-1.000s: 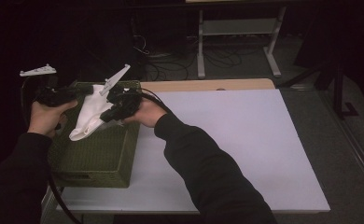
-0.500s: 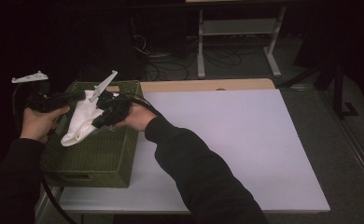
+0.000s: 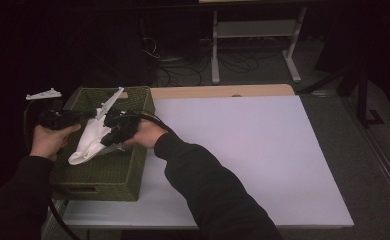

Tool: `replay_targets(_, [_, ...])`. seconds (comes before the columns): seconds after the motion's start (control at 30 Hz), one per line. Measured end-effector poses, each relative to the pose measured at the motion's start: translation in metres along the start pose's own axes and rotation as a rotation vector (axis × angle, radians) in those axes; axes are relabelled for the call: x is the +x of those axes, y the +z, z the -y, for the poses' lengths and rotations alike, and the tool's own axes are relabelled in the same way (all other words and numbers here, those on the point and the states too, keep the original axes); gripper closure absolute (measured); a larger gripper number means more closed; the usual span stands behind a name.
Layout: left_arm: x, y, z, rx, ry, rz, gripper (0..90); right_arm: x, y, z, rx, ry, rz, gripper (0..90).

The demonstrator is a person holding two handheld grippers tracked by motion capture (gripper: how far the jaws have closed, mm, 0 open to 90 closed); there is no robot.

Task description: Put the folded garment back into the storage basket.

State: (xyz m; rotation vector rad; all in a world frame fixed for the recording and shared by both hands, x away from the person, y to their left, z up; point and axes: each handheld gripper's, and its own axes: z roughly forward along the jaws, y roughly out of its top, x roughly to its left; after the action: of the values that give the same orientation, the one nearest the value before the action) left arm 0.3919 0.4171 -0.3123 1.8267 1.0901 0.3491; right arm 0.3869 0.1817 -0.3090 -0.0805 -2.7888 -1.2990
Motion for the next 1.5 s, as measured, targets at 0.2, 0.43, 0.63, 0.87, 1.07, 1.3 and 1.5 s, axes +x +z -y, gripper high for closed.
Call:
replay_targets(0.2, [0.0,0.007,0.007,0.023,0.004,-0.001,83.4,0.0,0.008,0.01,0.014,0.011,-0.008,85.2])
replay_targets(0.43, [-0.001,0.016,0.015,0.046,0.004,0.004,83.4,0.001,0.014,0.02,0.033,0.028,-0.022,85.0])
replay_targets(0.63, [0.002,0.023,0.018,0.076,-0.003,0.005,83.4,0.0,0.015,0.024,0.033,0.049,-0.043,80.0])
replay_targets(0.87, [0.006,0.029,0.02,0.097,-0.013,-0.01,83.4,-0.001,0.011,0.024,0.005,0.069,-0.043,69.0])
replay_targets(1.07, [0.007,0.029,0.02,0.105,-0.006,-0.018,83.3,-0.004,-0.003,0.024,-0.033,0.092,-0.016,60.3])
replay_targets(1.3, [0.009,0.031,0.017,0.121,0.0,-0.038,83.1,-0.006,-0.02,0.029,-0.065,0.108,0.014,52.7])
replay_targets(1.5, [0.014,0.033,0.014,0.135,0.004,-0.066,82.9,-0.009,-0.039,0.036,-0.084,0.124,0.064,45.3])
